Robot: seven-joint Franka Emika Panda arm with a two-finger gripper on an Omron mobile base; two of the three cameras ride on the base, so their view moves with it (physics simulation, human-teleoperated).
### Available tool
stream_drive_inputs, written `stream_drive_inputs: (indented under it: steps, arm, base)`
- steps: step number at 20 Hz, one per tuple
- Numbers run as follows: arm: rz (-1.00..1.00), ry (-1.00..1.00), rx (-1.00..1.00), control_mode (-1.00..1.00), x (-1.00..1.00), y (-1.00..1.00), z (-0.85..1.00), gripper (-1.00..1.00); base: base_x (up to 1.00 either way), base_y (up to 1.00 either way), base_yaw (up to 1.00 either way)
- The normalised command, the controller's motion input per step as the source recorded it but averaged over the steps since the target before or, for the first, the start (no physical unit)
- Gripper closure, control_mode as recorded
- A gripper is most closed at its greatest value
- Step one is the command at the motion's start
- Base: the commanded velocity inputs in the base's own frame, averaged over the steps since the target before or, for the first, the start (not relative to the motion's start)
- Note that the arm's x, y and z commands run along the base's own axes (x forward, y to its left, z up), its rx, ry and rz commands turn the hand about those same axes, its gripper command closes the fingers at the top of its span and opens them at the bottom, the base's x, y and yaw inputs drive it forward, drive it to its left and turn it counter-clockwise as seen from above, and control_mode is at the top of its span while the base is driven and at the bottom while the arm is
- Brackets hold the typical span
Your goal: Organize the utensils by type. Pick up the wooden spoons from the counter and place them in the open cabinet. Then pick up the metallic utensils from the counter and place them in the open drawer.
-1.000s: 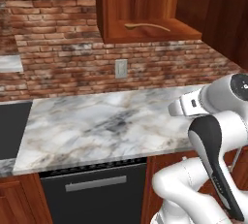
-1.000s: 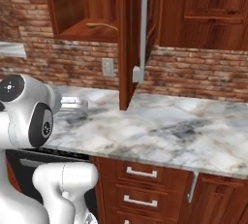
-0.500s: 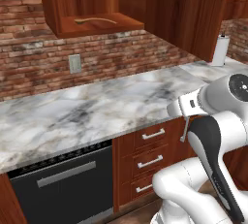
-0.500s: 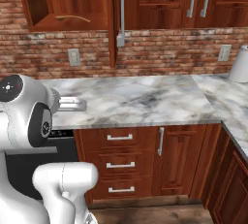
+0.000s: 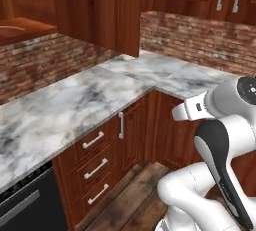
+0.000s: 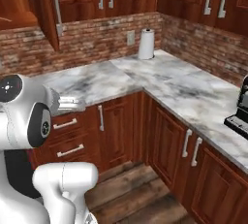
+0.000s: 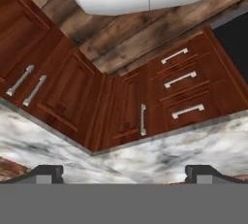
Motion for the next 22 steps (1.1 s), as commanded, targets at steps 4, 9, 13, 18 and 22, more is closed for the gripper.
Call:
stream_drive_inputs:
  steps: [4, 9, 13, 18, 22]
  arm:
    - [0.00, 0.00, 0.00, 1.00, 0.00, 0.00, 0.00, -1.00]
    - [0.00, 0.00, 0.00, 1.00, 0.00, 0.00, 0.00, -1.00]
    - [0.00, 0.00, 0.00, 1.00, 0.00, 0.00, 0.00, -1.00]
    - [0.00, 0.00, 0.00, 1.00, 0.00, 0.00, 0.00, -1.00]
    - [0.00, 0.00, 0.00, 1.00, 0.00, 0.00, 0.00, -1.00]
  base:
    - [-0.19, -0.05, -0.74]
    - [-0.11, -0.27, -0.66]
    - [-0.08, -0.75, -0.53]
    - [0.00, -0.90, -0.45]
    - [0.02, -0.96, -0.36]
